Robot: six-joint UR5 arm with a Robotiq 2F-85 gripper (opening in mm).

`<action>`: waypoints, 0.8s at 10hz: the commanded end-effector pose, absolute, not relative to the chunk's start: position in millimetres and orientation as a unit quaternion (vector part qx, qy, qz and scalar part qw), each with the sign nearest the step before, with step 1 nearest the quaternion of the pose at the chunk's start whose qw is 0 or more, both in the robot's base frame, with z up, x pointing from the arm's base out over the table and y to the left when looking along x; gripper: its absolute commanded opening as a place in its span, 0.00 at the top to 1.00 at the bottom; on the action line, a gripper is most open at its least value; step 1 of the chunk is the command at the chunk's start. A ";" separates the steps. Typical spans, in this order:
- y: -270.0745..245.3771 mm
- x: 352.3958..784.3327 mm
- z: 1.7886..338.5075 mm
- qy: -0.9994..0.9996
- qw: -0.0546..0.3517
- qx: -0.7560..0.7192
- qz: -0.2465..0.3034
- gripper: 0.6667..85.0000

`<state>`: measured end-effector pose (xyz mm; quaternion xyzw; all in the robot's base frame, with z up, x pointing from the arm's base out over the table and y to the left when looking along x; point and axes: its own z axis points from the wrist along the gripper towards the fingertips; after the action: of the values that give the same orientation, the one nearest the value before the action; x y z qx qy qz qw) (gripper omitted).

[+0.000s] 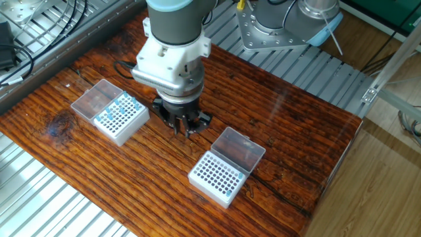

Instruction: Transfer all medium pipette tips from one holder to another

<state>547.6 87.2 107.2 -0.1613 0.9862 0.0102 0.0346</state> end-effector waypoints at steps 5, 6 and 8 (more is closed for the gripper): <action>208.8 521.2 91.2 0.995 0.032 -0.078 0.059 0.65; 223.8 514.2 92.5 0.996 0.031 -0.058 0.065 0.66; 242.8 510.9 91.4 0.996 0.039 -0.035 0.069 0.66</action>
<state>521.4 206.4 92.3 -0.0752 0.9951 0.0538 0.0357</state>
